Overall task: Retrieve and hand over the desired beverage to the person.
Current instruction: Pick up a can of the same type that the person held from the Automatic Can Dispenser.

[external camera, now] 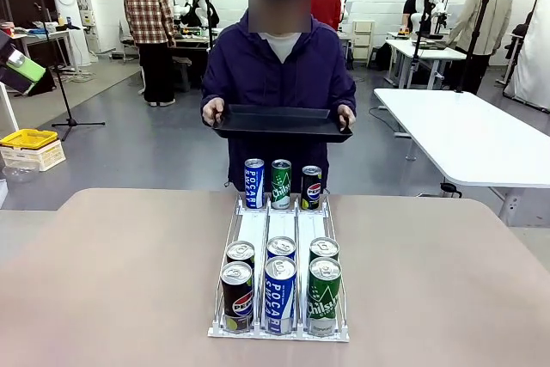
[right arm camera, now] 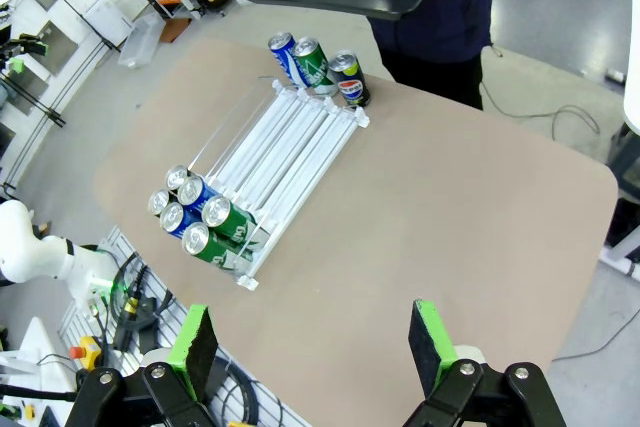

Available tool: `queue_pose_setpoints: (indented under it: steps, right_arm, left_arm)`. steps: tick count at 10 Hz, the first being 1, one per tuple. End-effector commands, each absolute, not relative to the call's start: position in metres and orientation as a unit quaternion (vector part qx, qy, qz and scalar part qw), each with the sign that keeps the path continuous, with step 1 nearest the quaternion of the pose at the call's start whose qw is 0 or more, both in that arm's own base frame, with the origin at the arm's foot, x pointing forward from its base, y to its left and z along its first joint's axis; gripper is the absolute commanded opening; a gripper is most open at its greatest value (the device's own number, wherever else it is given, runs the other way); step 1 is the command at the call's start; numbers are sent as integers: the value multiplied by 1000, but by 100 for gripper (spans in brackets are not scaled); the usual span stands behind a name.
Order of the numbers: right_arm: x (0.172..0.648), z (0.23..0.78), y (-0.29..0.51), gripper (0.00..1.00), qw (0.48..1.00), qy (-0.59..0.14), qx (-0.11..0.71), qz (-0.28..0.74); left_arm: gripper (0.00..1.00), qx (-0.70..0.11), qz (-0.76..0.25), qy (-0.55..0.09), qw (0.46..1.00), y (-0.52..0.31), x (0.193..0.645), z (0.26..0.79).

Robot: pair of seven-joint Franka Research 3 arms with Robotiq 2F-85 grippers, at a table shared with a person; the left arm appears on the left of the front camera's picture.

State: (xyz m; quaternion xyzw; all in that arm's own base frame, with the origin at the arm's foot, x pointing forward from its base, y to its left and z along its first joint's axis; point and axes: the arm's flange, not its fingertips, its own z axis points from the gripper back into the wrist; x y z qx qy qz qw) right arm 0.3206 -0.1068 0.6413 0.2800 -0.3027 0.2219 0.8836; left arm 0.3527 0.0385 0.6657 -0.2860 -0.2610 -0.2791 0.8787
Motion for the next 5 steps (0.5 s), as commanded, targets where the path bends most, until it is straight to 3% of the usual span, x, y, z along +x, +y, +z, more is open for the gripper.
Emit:
queue_pose_setpoints:
  steps: [1,5]
  right_arm:
    - [322,641,-107,100,880,-303,288,225]
    - [322,641,-107,100,880,-303,288,225]
  left_arm:
    - [100,-291,-287,-263,874,40,353,668]
    - [100,-291,-287,-263,874,40,353,668]
